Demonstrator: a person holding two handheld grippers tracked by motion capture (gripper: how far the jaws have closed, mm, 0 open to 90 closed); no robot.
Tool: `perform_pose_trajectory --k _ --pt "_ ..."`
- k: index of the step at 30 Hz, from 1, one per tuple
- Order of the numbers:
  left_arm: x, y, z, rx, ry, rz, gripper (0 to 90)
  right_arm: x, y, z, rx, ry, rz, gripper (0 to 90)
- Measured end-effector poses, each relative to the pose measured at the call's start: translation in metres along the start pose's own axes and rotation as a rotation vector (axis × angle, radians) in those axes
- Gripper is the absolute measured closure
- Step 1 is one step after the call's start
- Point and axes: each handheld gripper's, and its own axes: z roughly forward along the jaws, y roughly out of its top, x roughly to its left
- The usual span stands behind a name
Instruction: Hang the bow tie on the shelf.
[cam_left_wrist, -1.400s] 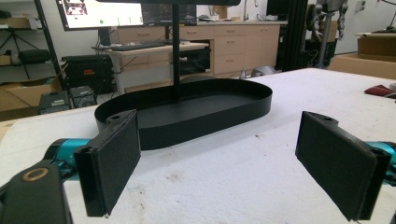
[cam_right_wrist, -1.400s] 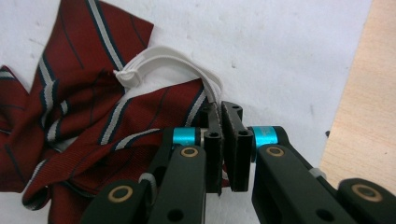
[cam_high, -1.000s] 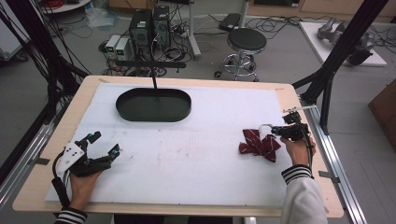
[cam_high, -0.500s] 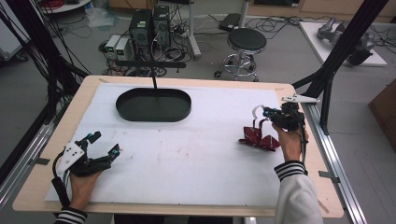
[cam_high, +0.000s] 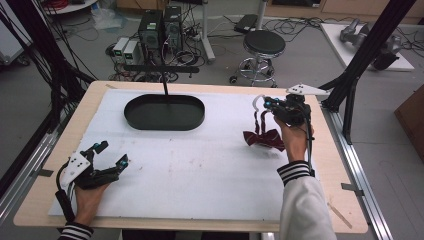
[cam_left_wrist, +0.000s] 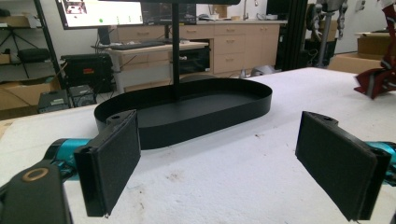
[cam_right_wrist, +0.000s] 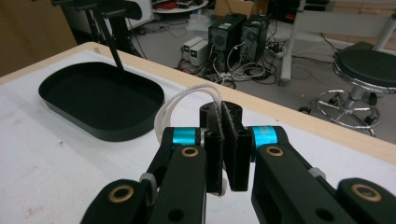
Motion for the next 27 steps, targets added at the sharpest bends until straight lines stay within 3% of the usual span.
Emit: perform_pose_trajectory --k 14,19,27 --pt "0.001 0.000 0.000 0.002 -0.001 0.000 14.4 0.030 0.029 0.026 -0.056 0.058 -0.018 87.4" --pt "0.001 0.000 0.000 0.001 -0.001 -0.001 14.4 0.048 0.045 0.040 -0.079 0.093 -0.037 87.4" --pt "0.001 0.000 0.000 0.000 -0.001 -0.003 14.4 0.065 0.058 0.057 -0.094 0.117 -0.047 87.4"
